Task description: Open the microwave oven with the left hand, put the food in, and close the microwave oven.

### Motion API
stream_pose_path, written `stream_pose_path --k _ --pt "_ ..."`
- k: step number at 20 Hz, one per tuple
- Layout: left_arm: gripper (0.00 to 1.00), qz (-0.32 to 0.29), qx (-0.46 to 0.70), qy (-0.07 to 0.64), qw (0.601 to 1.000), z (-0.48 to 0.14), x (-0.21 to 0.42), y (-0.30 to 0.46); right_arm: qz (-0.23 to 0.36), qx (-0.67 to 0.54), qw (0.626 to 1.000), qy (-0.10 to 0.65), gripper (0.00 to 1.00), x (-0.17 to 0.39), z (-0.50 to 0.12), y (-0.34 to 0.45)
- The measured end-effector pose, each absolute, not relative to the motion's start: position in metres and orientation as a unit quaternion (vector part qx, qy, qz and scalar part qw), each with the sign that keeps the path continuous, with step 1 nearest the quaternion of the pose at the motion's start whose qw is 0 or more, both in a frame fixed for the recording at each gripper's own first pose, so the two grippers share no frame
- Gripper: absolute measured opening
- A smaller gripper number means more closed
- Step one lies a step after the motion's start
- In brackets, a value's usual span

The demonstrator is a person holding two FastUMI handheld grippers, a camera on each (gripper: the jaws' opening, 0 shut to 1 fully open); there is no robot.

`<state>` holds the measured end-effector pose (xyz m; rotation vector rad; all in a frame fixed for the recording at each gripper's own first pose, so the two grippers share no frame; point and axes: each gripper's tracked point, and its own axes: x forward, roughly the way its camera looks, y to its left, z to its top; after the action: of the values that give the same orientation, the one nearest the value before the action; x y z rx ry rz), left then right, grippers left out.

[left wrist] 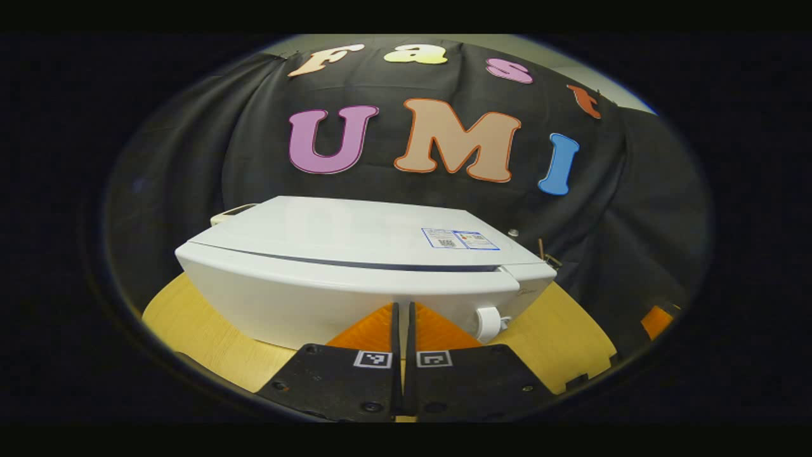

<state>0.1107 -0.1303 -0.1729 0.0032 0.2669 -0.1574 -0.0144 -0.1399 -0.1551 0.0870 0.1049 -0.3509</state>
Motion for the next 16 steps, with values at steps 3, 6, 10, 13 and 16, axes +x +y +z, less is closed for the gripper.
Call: stream_pose_path --k 3,6,10,13,16 --pt "0.0 -0.077 -0.005 0.132 0.988 -0.173 0.111 -0.131 -0.174 0.044 0.982 0.055 0.92 -0.011 -0.157 -0.14" --pt "0.0 -0.074 -0.004 0.13 0.989 -0.173 0.111 -0.131 -0.173 0.047 0.982 0.058 0.92 -0.008 -0.158 -0.14" --pt "0.02 -0.069 0.004 0.125 0.99 -0.171 0.113 -0.129 -0.169 0.042 0.983 0.061 0.92 -0.004 -0.16 -0.137" --pt "0.02 -0.069 0.0 0.123 0.99 -0.171 0.115 -0.129 -0.171 0.039 0.982 0.062 0.92 -0.002 -0.161 -0.138" --pt "0.0 -0.069 -0.003 0.122 0.99 -0.171 0.115 -0.128 -0.176 0.037 0.982 0.062 0.92 -0.003 -0.16 -0.141"
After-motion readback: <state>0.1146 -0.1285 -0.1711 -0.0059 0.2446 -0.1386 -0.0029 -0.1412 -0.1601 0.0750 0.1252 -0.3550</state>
